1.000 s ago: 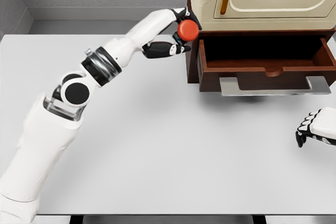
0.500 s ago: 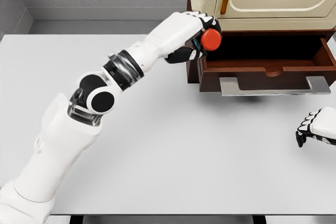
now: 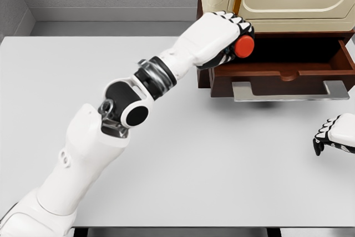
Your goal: Put the switch into the drawer with left arm, and close the drawer with right arm
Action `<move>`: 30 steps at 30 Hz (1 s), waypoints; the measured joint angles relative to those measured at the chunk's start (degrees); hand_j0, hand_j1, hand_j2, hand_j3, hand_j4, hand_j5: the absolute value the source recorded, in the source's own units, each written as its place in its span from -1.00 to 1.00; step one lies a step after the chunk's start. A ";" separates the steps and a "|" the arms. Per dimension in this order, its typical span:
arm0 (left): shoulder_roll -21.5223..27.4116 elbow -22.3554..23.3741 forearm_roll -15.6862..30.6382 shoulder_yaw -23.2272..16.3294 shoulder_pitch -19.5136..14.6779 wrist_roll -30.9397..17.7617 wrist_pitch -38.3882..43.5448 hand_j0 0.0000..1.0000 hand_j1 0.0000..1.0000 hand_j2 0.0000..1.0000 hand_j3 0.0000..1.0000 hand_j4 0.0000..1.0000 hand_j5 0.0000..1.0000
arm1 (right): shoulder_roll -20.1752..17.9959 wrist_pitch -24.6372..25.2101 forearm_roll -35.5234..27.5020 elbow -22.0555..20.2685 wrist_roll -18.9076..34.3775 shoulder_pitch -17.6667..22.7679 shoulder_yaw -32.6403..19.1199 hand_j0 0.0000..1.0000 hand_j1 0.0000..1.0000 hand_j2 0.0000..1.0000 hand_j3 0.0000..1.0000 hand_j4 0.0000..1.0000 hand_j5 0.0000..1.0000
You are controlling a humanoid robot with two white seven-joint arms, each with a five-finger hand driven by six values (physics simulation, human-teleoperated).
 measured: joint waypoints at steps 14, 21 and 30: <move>-2.35 4.17 -3.84 -4.47 -4.66 0.05 -0.34 -0.27 -0.27 -0.27 -0.27 -0.27 -0.27 | 0.00 0.00 0.00 0.13 0.01 0.00 0.00 -0.25 -0.25 -0.25 -0.25 -0.25 -0.25; -2.56 7.31 -4.16 -5.31 -5.19 0.03 -0.56 -0.27 -0.27 -0.27 -0.27 -0.27 -0.27 | 0.00 0.00 0.00 0.23 0.01 0.00 0.00 -0.25 -0.25 -0.25 -0.25 -0.25 -0.25; -2.58 7.68 -5.02 -5.47 -5.71 0.07 -0.73 0.44 0.44 0.44 0.44 0.44 0.44 | 0.00 0.00 0.00 0.25 0.01 0.00 0.00 -0.25 -0.25 -0.25 -0.25 -0.25 -0.25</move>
